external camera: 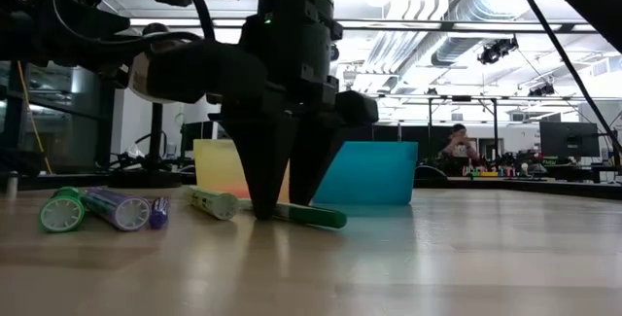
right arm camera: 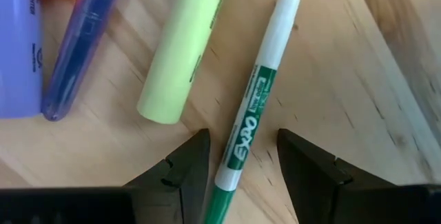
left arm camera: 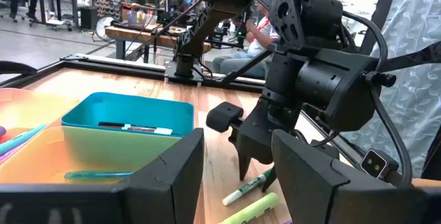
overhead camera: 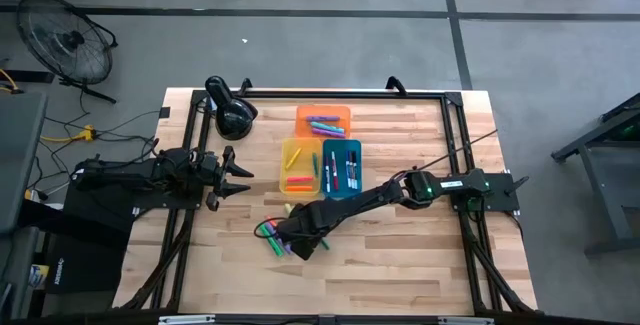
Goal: Pick & Place Markers
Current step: Put the green marker pen into the blue bin
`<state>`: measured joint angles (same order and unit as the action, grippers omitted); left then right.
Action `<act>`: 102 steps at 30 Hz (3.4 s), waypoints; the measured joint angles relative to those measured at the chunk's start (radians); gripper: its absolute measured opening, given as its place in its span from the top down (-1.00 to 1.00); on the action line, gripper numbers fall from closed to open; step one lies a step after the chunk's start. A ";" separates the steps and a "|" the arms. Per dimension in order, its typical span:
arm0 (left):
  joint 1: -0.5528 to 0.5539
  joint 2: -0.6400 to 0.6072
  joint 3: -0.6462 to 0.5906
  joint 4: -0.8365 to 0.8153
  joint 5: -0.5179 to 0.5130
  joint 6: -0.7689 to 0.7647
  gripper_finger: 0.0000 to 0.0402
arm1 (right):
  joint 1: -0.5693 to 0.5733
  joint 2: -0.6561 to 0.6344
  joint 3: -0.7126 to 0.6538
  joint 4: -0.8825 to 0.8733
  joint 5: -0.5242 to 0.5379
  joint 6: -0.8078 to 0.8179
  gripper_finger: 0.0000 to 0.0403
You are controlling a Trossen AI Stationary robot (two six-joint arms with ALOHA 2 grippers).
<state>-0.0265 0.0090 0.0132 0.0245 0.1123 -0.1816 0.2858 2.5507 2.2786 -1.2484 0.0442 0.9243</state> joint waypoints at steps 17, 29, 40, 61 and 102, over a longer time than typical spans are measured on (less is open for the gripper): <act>0.000 0.000 0.000 0.000 0.000 0.000 0.16 | 0.002 0.001 -0.002 -0.038 -0.048 0.044 0.38; 0.000 0.000 0.000 0.000 0.000 0.000 0.16 | 0.002 0.002 -0.002 -0.059 -0.046 -0.039 0.85; 0.000 0.000 0.000 0.000 0.000 0.000 0.16 | 0.004 0.002 -0.003 -0.103 -0.033 -0.095 0.90; 0.000 0.000 0.000 0.000 0.000 0.000 0.16 | 0.023 -0.202 -0.004 -0.271 0.219 -0.034 0.90; 0.000 0.000 0.000 0.000 0.000 0.000 0.16 | -0.259 -0.611 -0.638 0.106 0.291 0.094 0.87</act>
<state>-0.0265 0.0093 0.0132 0.0242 0.1120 -0.1818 0.0265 1.9393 1.6411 -1.1426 0.3348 1.0182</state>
